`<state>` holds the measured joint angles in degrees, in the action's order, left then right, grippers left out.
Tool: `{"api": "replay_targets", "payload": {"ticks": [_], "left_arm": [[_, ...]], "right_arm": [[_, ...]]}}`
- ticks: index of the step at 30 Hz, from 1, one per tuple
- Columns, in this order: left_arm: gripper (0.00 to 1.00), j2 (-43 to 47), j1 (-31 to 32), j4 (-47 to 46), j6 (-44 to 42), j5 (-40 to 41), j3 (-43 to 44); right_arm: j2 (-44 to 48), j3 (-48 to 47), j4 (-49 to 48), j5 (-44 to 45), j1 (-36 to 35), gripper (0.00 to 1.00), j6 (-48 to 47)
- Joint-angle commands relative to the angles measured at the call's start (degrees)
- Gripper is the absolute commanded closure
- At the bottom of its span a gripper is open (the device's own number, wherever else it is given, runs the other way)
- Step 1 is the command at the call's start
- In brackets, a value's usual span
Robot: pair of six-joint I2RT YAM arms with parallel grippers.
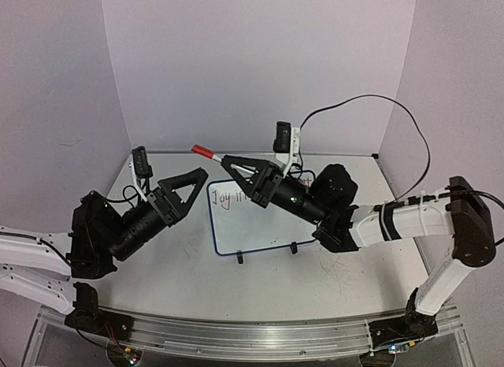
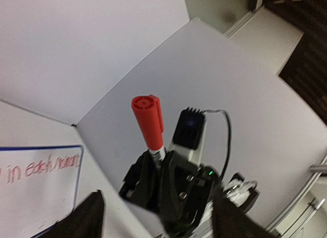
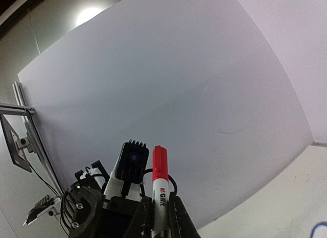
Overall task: Write a sentence on the whiteboard
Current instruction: Insert the whiteboard marker without the cap into the pen cap, then put down the whiteboard marker at the center of the board.
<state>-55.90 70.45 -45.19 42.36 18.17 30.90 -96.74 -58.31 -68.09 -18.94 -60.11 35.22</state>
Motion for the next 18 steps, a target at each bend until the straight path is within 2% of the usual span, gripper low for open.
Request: {"api": "replay_targets", "payload": {"ticks": [1, 5, 8, 11, 13, 15, 18], "left_arm": [[0.05, 8.66, -0.09, 13.83, -2.2, 4.35, -0.98], [0.04, 15.13, -0.16, 23.93, -2.93, 8.93, 0.15], [0.04, 15.83, -0.26, 30.6, -5.4, 11.71, 3.24], [0.04, 13.7, -0.28, 37.36, -7.92, 14.94, 8.74], [0.04, 10.93, -0.36, 40.65, -10.42, 15.74, 12.59], [0.04, 7.83, -0.4, 42.65, -12.08, 15.48, 15.55], [0.04, 3.71, -0.41, 43.59, -14.27, 14.26, 18.77]], "right_arm": [[11.1, 9.61, 8.6, -0.4, 2.75, 1.0, -10.16], [26.4, 19.63, 28.53, 16.52, 3.42, 1.0, -18.72], [36.91, 22.63, 42.83, 27.79, 3.74, 1.0, -24.06], [48.24, 24.06, 57.76, 47.04, 3.82, 1.0, -22.25], [53.09, 24.44, 64.24, 55.14, 4.66, 1.0, -20.24], [53.08, 23.46, 67.67, 55.65, 7.62, 1.0, -18.02], [45.03, 21.41, 70.01, 49.06, 17.35, 1.0, -16.53]]}}
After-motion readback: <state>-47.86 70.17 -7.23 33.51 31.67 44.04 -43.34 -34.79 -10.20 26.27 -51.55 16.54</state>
